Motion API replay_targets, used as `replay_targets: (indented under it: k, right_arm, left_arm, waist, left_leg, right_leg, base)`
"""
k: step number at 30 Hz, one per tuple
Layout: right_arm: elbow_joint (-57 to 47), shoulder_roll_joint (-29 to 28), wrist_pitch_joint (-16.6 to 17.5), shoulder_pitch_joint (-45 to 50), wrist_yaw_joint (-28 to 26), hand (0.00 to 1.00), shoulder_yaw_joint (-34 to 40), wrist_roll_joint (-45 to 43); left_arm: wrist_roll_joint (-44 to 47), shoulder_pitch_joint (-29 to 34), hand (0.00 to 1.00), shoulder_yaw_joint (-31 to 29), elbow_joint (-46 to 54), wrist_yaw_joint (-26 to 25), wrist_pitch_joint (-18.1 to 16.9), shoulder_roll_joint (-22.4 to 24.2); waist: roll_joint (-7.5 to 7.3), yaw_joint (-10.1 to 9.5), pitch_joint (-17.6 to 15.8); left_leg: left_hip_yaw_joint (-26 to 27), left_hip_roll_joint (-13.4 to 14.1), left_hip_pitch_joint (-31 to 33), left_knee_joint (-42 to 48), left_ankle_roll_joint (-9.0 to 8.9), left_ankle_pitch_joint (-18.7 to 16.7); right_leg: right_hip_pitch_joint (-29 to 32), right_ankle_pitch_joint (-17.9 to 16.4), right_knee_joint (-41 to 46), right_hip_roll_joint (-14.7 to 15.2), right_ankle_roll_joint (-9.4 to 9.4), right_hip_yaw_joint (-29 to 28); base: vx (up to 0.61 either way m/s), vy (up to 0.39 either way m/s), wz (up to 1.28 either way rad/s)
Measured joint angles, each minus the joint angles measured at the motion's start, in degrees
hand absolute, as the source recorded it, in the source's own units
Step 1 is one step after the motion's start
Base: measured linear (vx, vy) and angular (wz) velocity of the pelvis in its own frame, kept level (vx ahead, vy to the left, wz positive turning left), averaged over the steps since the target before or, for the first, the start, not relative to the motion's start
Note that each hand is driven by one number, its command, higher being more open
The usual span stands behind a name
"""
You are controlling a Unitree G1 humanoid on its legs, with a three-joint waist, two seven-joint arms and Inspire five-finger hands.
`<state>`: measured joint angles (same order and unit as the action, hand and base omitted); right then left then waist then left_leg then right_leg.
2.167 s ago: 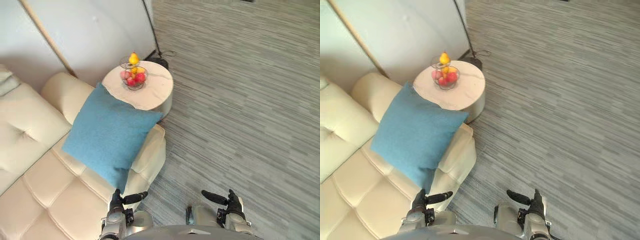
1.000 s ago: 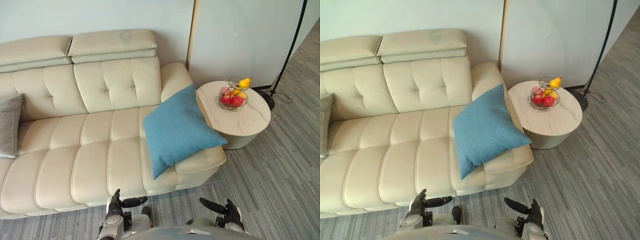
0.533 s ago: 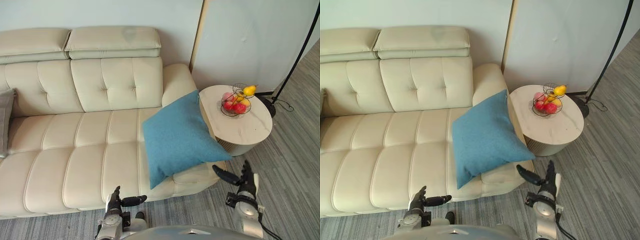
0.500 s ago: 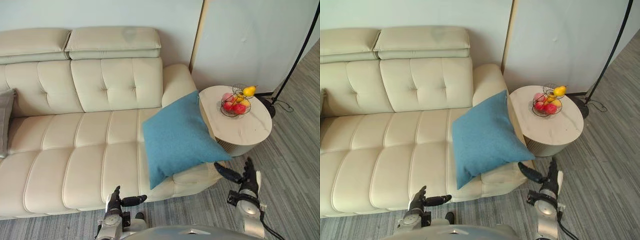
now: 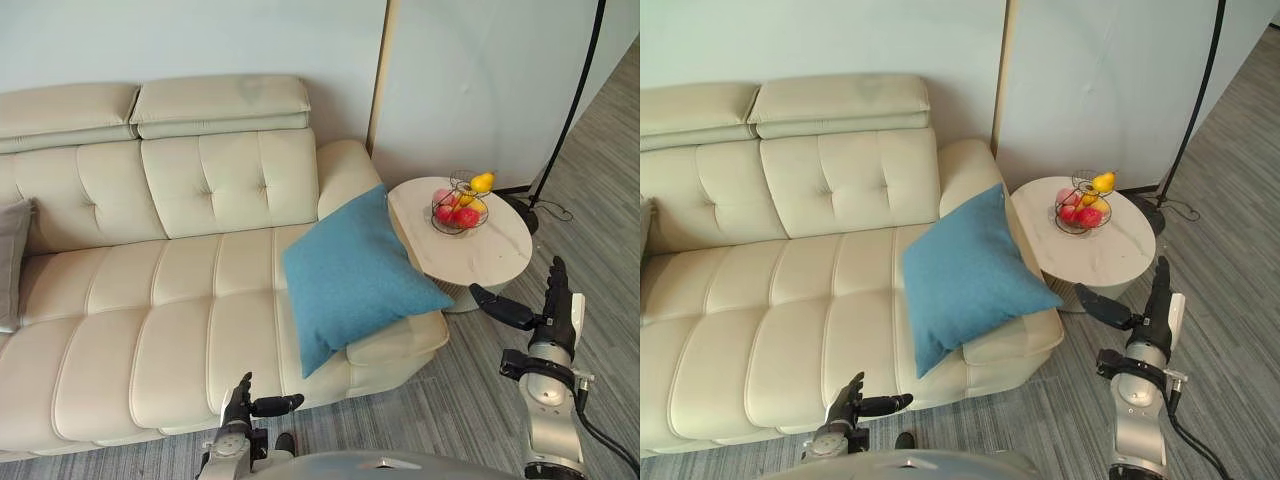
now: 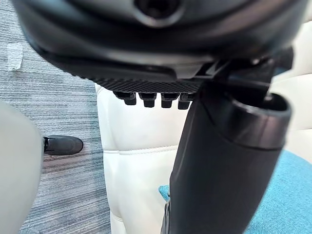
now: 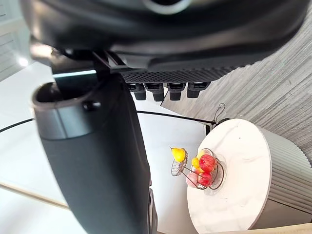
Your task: Pick up cushions and gather them together orderly.
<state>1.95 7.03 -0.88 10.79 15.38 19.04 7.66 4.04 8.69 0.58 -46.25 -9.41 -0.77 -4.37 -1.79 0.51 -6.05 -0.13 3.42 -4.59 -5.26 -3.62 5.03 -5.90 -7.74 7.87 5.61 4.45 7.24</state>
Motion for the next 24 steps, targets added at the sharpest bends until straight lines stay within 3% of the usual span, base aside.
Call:
replay_targets:
  k: [4,9,15,24]
  right_arm:
    - [1.1,3.6,0.4,-2.2,-0.9,1.0,-0.6,-1.1]
    - [9.8,7.6,0.8,-8.9,-2.3,1.0,-5.3,-4.6]
    - [15.9,9.2,0.9,-19.7,-3.6,1.0,-12.9,-5.6]
    - [21.6,9.3,0.8,-33.4,-1.1,1.0,-14.4,-7.9]
  left_arm:
    - [0.5,-0.3,1.0,2.5,1.8,0.0,0.0,-0.4]
    - [2.1,-2.9,1.0,5.2,2.2,-0.2,0.0,-1.3]
    - [3.0,-10.1,1.0,8.7,6.2,-0.4,0.0,-1.6]
    - [4.5,-23.4,1.0,10.5,7.9,-2.7,-0.1,-2.0]
  waist:
    - [0.53,0.31,0.4]
    - [0.38,0.44,-0.2]
    - [0.92,0.23,-5.2]
    - [1.12,-0.47,-11.8]
  left_leg:
    - [-0.4,-0.2,2.6,0.0,-0.07,0.5]
    - [-0.7,-0.6,4.7,0.3,0.66,1.2]
    - [-2.2,-1.0,9.0,0.3,1.12,2.8]
    - [-2.3,-0.8,15.8,0.4,1.33,4.8]
  right_leg:
    - [1.9,1.0,-1.3,-0.2,0.24,0.1]
    - [3.0,2.2,-2.5,-0.1,0.05,0.4]
    - [6.3,3.5,-3.1,0.0,-0.14,1.8]
    - [14.8,4.1,0.5,0.0,-0.45,1.4]
  base:
    - [-0.04,0.009,0.03]
    - [0.02,0.005,0.03]
    - [-0.02,0.013,0.12]
    - [-0.08,0.018,0.0]
